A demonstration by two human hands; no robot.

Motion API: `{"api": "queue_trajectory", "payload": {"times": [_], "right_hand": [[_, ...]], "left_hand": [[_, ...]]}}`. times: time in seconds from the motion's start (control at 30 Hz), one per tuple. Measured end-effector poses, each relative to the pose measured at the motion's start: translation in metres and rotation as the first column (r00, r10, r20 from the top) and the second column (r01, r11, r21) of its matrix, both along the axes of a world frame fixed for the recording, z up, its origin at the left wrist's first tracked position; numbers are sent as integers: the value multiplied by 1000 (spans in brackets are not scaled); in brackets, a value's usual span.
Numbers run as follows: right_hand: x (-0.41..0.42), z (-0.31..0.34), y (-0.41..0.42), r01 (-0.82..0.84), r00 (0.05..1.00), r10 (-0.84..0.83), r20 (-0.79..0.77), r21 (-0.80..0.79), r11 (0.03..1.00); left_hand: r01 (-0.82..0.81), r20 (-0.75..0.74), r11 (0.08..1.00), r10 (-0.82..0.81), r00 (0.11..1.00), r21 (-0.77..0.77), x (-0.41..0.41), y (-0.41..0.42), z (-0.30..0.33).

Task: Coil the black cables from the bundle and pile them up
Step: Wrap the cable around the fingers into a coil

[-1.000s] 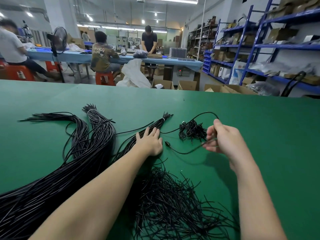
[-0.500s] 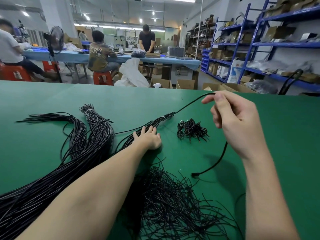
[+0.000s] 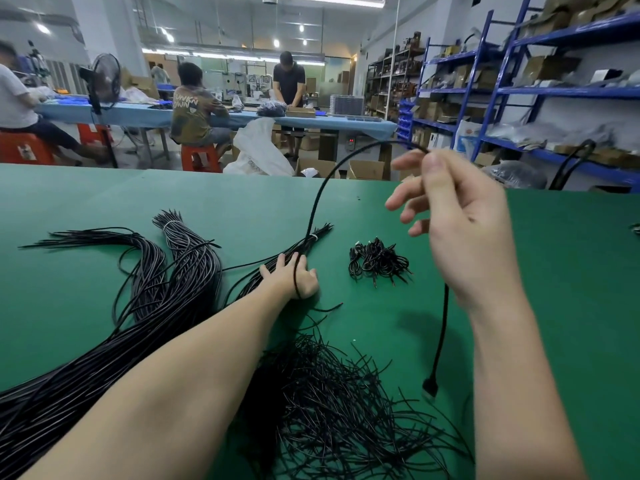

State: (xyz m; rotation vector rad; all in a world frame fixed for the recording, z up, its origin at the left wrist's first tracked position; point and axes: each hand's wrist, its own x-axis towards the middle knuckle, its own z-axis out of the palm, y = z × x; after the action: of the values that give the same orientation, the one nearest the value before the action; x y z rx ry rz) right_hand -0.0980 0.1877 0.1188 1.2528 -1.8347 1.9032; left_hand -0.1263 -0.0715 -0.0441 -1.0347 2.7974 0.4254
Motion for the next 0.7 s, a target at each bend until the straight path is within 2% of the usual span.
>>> {"api": "queue_trajectory", "payload": {"times": [0.07, 0.13, 0.17, 0.2, 0.23, 0.27, 0.3, 0.33, 0.37, 0.4, 0.43, 0.47, 0.5, 0.53, 0.57, 0.6, 0.63, 0.67, 0.7], "right_hand": [[-4, -8, -7, 50, 997, -52, 62, 46, 998], [-9, -14, -11, 108, 991, -115, 73, 91, 990], [-12, -17, -12, 146, 986, -153, 58, 120, 982], [-15, -19, -11, 184, 981, -192, 39, 152, 971], [-17, -21, -10, 215, 974, -223, 29, 178, 960], [-20, -22, -8, 230, 970, -241, 36, 189, 955], [-23, -24, -7, 232, 967, -246, 59, 183, 955], [-25, -25, -6, 226, 965, -244, 97, 165, 960], [-27, -25, -5, 222, 959, -241, 145, 139, 965], [-28, -26, -5, 227, 951, -246, 188, 115, 967], [-29, -26, -5, 245, 942, -262, 208, 103, 964], [-30, -27, -5, 268, 937, -284, 205, 103, 958], [-31, -27, -5, 288, 933, -306, 188, 115, 951], [-32, -28, -5, 305, 931, -328, 164, 147, 941], [-34, -30, -5, 319, 927, -349, 138, 200, 926], [-35, -31, -5, 321, 925, -361, 122, 258, 911], [-36, -33, -5, 303, 927, -352, 127, 300, 905], [-37, -34, -6, 271, 931, -332, 153, 321, 907], [-37, -35, -7, 245, 930, -315, 187, 321, 915]], "left_hand": [[12, -75, 1000, -13, 997, -18, 4, 0, 3], [5, -324, 1000, -13, 946, -28, 9, 7, 8], [-8, -503, 1000, 21, 864, 27, 13, 12, 13], [-21, -665, 992, 101, 740, 127, 17, 19, 20], [-32, -772, 959, 247, 586, 282, 23, 25, 28], [-26, -802, 885, 432, 413, 464, 31, 29, 37], [10, -746, 765, 626, 227, 644, 39, 29, 45], [92, -606, 600, 794, 52, 795, 48, 30, 55], [207, -440, 447, 894, -85, 870, 60, 31, 63], [324, -332, 374, 926, -178, 869, 72, 35, 71], [394, -317, 388, 919, -235, 833, 82, 39, 76], [412, -378, 448, 893, -242, 794, 90, 45, 82], [418, -471, 507, 861, -194, 754, 95, 51, 87], [437, -565, 536, 822, -75, 722, 98, 56, 93], [473, -634, 520, 764, 114, 711, 100, 60, 98], [507, -671, 473, 660, 339, 721, 102, 63, 102], [524, -677, 430, 499, 541, 736, 102, 66, 106], [534, -659, 402, 306, 687, 744, 103, 71, 109], [549, -626, 375, 120, 771, 747, 103, 77, 110]]}}
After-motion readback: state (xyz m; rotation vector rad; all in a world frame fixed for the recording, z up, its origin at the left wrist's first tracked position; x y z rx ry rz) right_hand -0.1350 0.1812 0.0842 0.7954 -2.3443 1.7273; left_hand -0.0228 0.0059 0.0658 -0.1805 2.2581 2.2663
